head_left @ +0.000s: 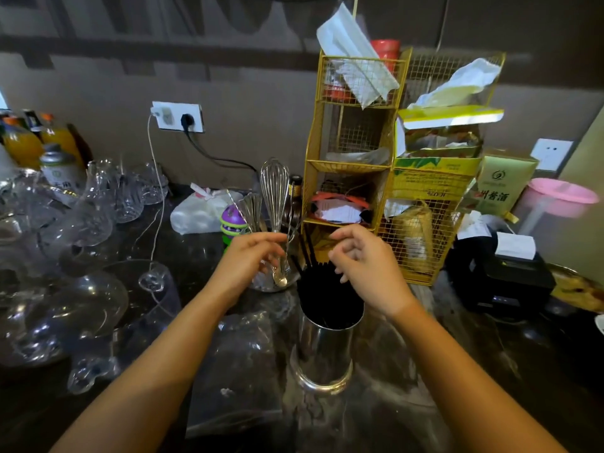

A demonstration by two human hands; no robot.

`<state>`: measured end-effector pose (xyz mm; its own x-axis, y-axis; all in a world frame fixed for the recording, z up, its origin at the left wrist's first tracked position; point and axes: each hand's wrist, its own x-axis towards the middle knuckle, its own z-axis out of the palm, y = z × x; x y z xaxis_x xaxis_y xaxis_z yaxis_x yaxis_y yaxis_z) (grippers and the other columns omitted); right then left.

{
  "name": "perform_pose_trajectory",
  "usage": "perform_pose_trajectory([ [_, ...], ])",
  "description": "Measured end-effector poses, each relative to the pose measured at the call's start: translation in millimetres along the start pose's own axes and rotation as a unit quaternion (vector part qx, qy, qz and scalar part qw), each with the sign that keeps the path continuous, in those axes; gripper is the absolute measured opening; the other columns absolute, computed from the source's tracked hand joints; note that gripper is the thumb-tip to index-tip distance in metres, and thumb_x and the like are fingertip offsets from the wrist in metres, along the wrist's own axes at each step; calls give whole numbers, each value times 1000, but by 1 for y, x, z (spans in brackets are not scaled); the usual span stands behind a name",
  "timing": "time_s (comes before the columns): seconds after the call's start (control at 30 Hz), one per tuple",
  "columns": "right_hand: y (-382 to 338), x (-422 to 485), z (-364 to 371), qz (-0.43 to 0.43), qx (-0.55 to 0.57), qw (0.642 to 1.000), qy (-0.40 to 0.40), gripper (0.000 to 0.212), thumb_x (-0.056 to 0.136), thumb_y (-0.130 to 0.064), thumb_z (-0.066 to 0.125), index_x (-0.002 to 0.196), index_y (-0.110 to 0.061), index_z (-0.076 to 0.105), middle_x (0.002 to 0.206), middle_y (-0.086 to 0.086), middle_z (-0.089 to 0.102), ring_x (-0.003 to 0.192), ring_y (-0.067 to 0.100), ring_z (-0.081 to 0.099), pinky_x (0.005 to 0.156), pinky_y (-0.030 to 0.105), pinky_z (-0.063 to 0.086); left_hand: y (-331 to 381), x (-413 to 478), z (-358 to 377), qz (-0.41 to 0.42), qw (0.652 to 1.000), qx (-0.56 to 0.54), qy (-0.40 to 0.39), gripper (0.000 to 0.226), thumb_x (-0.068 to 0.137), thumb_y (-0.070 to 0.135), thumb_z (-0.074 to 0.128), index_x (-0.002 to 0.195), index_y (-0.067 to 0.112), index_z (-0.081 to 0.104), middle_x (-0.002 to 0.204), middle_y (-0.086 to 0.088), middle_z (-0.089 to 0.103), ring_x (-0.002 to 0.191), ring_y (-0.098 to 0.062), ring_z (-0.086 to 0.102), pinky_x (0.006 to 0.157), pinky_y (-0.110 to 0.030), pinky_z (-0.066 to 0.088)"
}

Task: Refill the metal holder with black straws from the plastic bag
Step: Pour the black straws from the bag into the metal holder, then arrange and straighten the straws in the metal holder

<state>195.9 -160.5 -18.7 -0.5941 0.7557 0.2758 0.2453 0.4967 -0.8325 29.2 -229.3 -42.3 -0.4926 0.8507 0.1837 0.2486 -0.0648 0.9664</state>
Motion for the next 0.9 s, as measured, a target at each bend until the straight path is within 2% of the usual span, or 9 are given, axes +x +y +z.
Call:
perform_pose_trajectory([
  [0.07,7,11,-1,13,-40,999,-17,24,83,-9,58,107,-13,55,71,-8,55,62,13,57,65,30,53,3,8,0,10,999,35,-33,25,82,3,54,104,10,62,74,0,63,55,2,58,52,-10,44],
  [0.13,12,20,3,24,-85,995,-40,31,80,-11,63,110,-11,55,73,-10,52,60,8,53,61,23,50,4,14,3,14,994,71,-82,27,80,4,59,105,14,61,74,4,63,60,2,58,56,-11,45],
  [0.23,16,27,10,41,-105,991,-76,37,78,-13,67,112,-10,56,85,-4,55,56,5,51,46,9,44,6,22,9,21,986,100,-133,19,74,4,65,90,14,65,55,12,63,58,2,54,59,-10,44],
  [0.3,17,30,13,39,-115,989,-88,35,76,-14,69,110,-8,58,91,1,56,56,7,51,39,8,40,7,26,13,39,982,122,-142,17,71,5,68,88,5,66,51,11,61,54,4,53,59,-7,43],
  [0.4,16,33,16,18,-154,984,-85,27,74,-17,70,99,-8,65,83,2,60,74,12,55,56,14,39,8,28,18,62,975,154,-150,18,72,4,68,89,0,66,67,-6,61,65,-8,55,67,-21,45],
  [0.53,15,36,19,19,-159,982,-97,12,75,-17,69,82,-7,68,75,4,60,75,16,56,67,27,40,5,31,23,75,972,178,-137,21,71,7,70,86,-7,65,83,-24,67,70,-21,54,73,-41,48],
  [0.63,16,38,19,12,-168,981,-95,14,76,-19,68,80,-5,69,77,6,60,79,18,55,69,28,38,5,34,23,79,971,187,-126,24,71,11,70,86,-7,64,65,-13,58,61,-17,50,66,-37,42],
  [0.7,14,39,18,14,-159,983,-93,13,77,-19,68,80,-7,70,74,4,59,79,17,53,66,28,37,8,36,23,84,971,187,-125,22,71,10,70,82,-7,64,64,-10,55,61,-19,50,64,-37,42],
  [0.9,3,44,6,2,-119,989,-90,6,80,-16,64,81,-11,66,56,-6,48,55,5,44,51,14,34,33,42,24,114,967,182,-137,9,71,9,69,72,2,63,60,-1,54,56,-8,49,57,-20,42],
])
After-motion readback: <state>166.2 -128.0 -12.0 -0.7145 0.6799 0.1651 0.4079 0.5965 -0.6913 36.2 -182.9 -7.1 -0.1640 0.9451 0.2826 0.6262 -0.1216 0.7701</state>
